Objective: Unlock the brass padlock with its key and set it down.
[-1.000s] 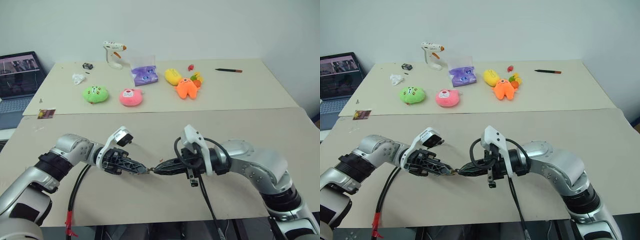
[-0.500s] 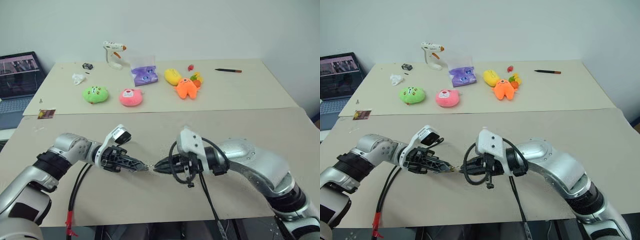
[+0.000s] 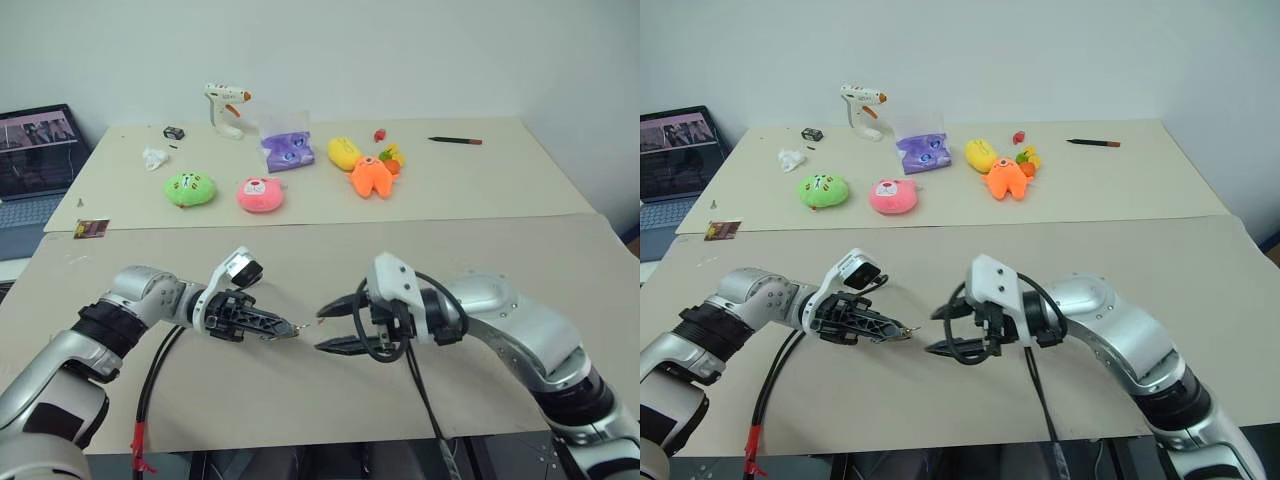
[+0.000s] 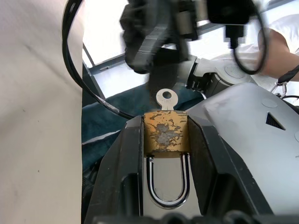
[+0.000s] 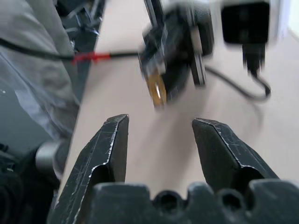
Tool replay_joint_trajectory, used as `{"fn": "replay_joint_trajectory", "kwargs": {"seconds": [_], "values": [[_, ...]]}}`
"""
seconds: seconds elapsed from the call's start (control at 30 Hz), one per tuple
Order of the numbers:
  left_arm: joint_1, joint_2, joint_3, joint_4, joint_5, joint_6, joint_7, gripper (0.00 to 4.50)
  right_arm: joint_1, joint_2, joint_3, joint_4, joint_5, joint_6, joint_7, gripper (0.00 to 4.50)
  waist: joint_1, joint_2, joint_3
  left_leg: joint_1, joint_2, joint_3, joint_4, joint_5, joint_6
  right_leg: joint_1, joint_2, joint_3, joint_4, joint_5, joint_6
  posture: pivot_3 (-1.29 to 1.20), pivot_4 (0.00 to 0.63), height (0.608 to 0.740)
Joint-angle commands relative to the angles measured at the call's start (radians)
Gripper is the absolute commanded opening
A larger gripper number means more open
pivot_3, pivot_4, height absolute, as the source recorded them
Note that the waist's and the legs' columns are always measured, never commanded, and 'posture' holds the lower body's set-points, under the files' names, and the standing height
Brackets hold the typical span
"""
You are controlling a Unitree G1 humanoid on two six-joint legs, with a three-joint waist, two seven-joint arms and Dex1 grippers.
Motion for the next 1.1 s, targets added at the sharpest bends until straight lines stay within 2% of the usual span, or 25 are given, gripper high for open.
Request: {"fn": "replay_joint_trajectory", "kwargs": {"seconds": [0.03, 0.93, 1.03, 1.1], "values": [[-0.021, 0.003, 0.015, -0.013, -0.005, 0.013, -0.011, 0.83, -0.015, 0.006, -0.02, -0.032, 0.021, 0.027, -0.016, 2.62, 0.002, 0.0, 0.0, 0.0, 0.0, 0.0, 0.0, 0.0, 0.0, 0.0, 0.0, 0.0, 0.0, 0.0, 0.0, 0.0, 0.15, 0.74], [-0.024, 0.019, 0.048, -0.015, -0.005, 0.039, -0.011, 0.83, -0.04, 0.145, 0.085, 0.084, -0.098, -0.034, -0.014, 2.62, -0.001, 0.0, 0.0, 0.0, -0.001, 0.0, 0.0, 0.0, 0.0, -0.001, 0.001, -0.001, 0.001, 0.0, 0.0, 0.0, 0.15, 0.74], [-0.027, 0.018, 0.051, -0.009, -0.003, 0.034, -0.011, 0.83, -0.044, 0.149, 0.092, 0.088, -0.113, -0.038, -0.011, 1.9, -0.001, 0.0, 0.0, 0.0, -0.001, 0.0, 0.0, 0.0, 0.0, -0.001, 0.002, -0.001, 0.001, 0.0, 0.0, 0.0, 0.15, 0.74], [-0.031, 0.015, 0.053, -0.003, -0.002, 0.034, -0.011, 0.83, -0.044, 0.154, 0.093, 0.091, -0.117, -0.036, -0.009, 1.24, -0.001, 0.0, 0.0, 0.0, -0.001, 0.0, 0.0, 0.0, 0.0, -0.001, 0.005, -0.001, 0.001, 0.0, 0.0, 0.0, 0.15, 0.74]]}}
